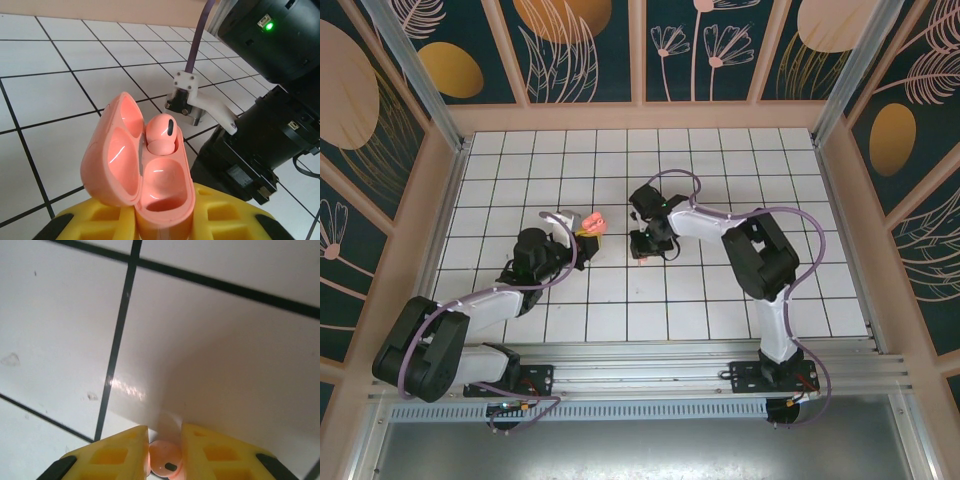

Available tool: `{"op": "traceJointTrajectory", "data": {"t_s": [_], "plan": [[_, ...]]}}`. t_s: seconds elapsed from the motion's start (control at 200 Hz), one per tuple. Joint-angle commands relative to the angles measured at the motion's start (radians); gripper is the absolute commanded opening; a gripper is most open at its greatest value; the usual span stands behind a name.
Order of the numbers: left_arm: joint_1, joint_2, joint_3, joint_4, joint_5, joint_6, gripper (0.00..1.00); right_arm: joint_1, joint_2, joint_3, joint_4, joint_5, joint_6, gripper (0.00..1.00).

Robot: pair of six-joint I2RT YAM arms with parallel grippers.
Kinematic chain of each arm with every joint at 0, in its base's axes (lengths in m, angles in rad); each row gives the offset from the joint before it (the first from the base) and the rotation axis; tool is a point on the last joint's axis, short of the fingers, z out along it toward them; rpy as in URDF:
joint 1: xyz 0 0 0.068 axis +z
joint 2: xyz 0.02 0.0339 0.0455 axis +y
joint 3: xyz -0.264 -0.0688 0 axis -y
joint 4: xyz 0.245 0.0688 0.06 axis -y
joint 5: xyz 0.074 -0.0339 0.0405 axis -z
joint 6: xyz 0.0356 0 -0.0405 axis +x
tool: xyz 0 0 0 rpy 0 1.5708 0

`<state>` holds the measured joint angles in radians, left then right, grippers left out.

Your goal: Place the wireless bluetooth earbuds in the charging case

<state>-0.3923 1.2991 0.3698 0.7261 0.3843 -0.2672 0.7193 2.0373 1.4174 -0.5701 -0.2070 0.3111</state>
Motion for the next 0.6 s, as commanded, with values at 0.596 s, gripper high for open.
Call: {"op": "traceJointTrajectory", "data": {"t_s": [0.596], "plan": [[0.007, 0.029, 0.049, -0.017, 0.074, -0.001, 0.21, 0.002, -0.210, -0.221, -0.121, -0.088, -0.141, 0.24]]}}
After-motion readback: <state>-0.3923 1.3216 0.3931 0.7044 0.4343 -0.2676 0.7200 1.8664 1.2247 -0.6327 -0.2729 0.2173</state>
